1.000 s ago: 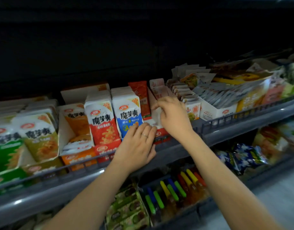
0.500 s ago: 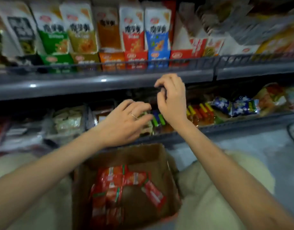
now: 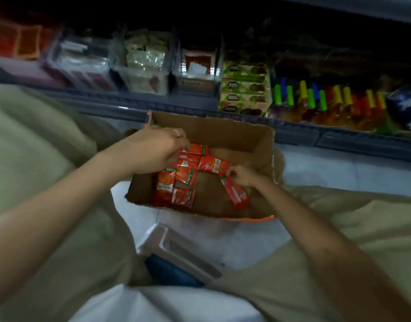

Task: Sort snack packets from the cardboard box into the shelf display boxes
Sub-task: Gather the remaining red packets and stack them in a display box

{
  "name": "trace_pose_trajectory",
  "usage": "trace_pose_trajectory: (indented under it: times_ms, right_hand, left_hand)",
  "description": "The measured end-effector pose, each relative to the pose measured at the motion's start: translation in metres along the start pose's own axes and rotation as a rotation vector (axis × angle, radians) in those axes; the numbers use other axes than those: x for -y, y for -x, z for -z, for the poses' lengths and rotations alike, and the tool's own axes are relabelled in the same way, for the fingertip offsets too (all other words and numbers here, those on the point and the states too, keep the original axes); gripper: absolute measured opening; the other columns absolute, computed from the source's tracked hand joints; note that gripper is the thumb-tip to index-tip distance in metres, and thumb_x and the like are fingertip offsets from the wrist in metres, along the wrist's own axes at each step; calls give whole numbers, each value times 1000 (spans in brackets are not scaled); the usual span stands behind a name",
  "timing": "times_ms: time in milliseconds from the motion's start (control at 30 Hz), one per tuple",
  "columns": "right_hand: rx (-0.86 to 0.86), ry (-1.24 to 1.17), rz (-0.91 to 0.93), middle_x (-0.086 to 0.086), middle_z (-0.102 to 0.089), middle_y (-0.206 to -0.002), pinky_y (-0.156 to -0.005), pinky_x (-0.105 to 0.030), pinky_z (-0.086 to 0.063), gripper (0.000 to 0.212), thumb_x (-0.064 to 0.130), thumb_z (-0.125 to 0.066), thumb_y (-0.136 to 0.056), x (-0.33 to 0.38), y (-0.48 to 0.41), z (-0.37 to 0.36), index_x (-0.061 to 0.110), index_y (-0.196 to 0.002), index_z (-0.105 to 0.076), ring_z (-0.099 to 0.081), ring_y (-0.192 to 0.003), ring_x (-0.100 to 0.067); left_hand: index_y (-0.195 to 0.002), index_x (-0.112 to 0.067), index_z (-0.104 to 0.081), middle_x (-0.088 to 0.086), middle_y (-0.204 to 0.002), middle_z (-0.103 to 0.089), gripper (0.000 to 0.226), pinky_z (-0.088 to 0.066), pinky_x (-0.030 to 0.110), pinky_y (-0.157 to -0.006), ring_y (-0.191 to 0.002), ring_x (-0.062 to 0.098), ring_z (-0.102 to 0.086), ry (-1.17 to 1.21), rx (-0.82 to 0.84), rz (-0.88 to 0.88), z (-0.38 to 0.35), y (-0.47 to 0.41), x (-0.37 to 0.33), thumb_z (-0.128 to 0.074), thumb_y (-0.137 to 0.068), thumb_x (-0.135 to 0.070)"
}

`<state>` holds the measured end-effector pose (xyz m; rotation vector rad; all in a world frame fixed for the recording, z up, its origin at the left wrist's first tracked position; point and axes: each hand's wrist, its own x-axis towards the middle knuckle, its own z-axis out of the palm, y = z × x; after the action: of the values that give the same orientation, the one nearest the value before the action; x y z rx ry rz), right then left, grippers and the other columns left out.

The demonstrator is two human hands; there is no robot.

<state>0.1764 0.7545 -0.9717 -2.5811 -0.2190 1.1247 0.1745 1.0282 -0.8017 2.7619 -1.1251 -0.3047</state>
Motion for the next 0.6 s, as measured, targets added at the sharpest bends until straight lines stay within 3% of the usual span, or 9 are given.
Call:
trace_pose_trajectory:
  times_ms: [133,267,333,400,467,600]
  right_hand:
    - [90,204,-162,-20,-55,-128,-88,-36,-48,48,30,-45,-97,-11,-19,-48,20,-142,-35,-58,-109,-34]
    - [196,342,-222,-17,-18,-155,-112,-40,-28,67,41,-44,-97,-12,-30,-84,17,-152,-14,-30,-137,-34]
    - [157,277,-329,-17,-16,-155,-114,-38,-26,80,47,-50,-93,-16,-43,-97,10,-151,-10,-26,-139,-33]
    - [192,253,-321,-17,-14,-156,-115,-42,-24,85,50,-48,-91,-28,-57,-105,11,-152,-4,-22,-141,-34]
    - [210,198,-371,-17,-19,-155,-111,-47,-31,81,46,-51,-90,-22,-51,-95,12,-152,-12,-29,-137,-37]
    - [101,139,-273,-16,-48,-138,-103,-40,-41,40,28,-45,-98,2,-35,-57,7,-132,-50,-48,-125,-33]
  left_hand:
    - [-123,-21,-59,0,-116,-62,31,-44,35,-84,-99,21,-59,20,-22,34,1,5,8,-50,-93,-26]
    - [-121,-20,-59,1,-110,-64,31,-47,41,-87,-98,22,-61,19,45,31,-5,13,5,-51,-92,-27]
    - [-120,-20,-59,2,-107,-65,29,-49,42,-86,-96,22,-62,44,84,13,-11,14,0,-52,-92,-27]
    - [-118,-19,-60,3,-100,-67,28,-50,39,-85,-92,23,-62,41,100,-18,-17,12,-4,-53,-91,-26]
    - [-119,-19,-60,2,-98,-67,29,-46,37,-90,-92,21,-62,28,134,-29,-22,10,-9,-53,-93,-28]
    - [-128,-19,-53,3,-109,-66,39,-30,40,-108,-104,21,-60,-21,142,1,-30,10,-16,-55,-92,-33]
